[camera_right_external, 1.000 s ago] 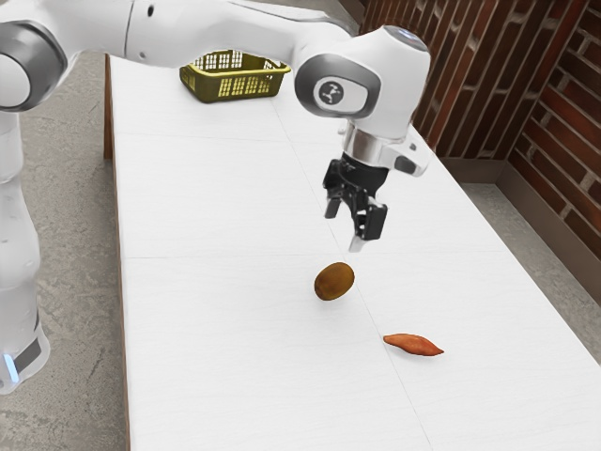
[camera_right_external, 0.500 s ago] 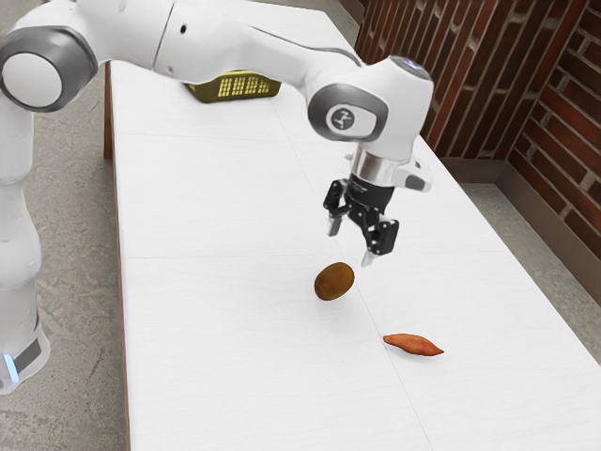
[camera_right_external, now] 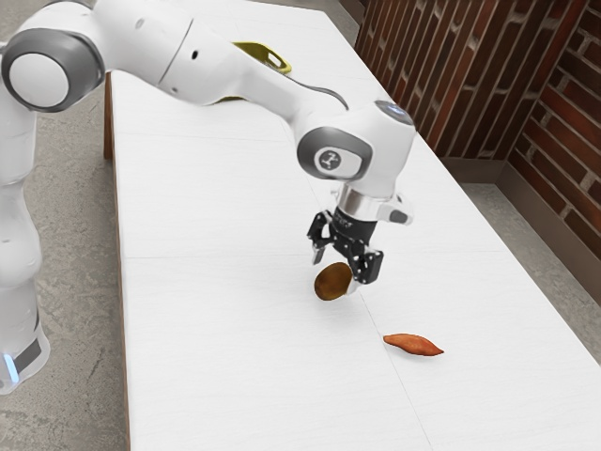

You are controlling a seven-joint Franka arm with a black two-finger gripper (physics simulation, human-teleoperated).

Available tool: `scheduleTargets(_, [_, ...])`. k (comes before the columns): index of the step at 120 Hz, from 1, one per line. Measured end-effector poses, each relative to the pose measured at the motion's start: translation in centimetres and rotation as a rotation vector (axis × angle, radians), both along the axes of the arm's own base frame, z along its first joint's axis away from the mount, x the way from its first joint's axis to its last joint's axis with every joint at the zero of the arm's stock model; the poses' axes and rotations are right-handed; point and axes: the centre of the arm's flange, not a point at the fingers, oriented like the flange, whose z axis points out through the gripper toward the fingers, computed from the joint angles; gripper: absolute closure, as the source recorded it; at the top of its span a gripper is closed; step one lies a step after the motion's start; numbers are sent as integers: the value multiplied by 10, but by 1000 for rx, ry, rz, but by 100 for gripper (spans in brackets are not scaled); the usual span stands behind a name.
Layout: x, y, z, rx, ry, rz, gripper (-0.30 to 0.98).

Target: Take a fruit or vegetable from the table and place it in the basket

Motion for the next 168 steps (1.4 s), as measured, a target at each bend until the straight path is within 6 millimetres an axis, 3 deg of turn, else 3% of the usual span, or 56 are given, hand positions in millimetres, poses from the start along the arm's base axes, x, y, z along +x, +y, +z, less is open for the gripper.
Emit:
scheduleTargets(22, [3, 0, -19, -8, 6, 19, 0])
scheduleTargets(57, [9, 2, -28, -1, -13, 31, 0])
scheduleTargets(114, [17, 14, -25, 36, -63, 39, 0])
scheduleTargets(138, [19, 20, -34, 39, -52, 44, 0])
scheduleTargets(159, [20, 20, -34, 49, -58, 41, 32])
scheduleTargets(168, [20, 21, -34, 53, -61, 40, 38])
